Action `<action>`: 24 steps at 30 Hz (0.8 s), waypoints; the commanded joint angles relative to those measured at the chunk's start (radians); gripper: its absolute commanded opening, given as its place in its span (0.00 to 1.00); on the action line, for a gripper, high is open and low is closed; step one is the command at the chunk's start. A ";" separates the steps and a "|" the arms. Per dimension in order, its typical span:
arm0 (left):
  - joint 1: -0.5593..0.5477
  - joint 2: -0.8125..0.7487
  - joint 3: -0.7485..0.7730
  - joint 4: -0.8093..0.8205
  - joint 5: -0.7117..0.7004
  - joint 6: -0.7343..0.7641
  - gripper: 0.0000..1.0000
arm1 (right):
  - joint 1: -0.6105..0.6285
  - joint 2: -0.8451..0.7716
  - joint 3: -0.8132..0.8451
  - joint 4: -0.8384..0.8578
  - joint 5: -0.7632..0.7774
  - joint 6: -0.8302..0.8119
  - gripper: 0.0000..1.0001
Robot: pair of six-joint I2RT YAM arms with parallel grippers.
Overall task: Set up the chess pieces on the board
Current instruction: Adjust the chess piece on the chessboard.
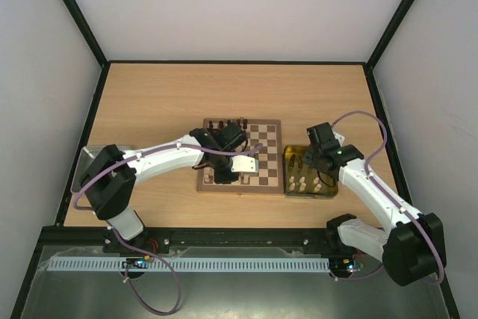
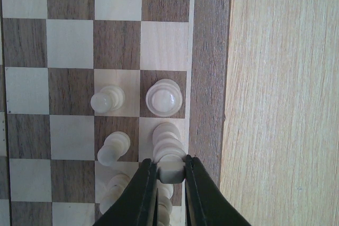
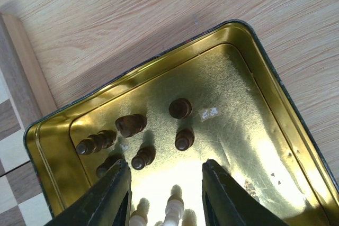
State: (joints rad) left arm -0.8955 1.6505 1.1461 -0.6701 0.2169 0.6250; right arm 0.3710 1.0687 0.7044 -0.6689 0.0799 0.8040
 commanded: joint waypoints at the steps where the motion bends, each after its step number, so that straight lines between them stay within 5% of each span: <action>1: 0.007 -0.015 -0.020 -0.029 -0.003 0.004 0.09 | -0.022 0.018 0.015 -0.008 -0.015 -0.025 0.36; 24: 0.010 -0.018 0.014 -0.067 -0.005 0.011 0.06 | -0.050 0.035 0.018 -0.009 -0.031 -0.042 0.35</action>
State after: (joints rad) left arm -0.8917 1.6489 1.1469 -0.6773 0.2161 0.6266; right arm 0.3271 1.0962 0.7044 -0.6689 0.0399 0.7731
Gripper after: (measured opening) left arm 0.114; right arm 0.355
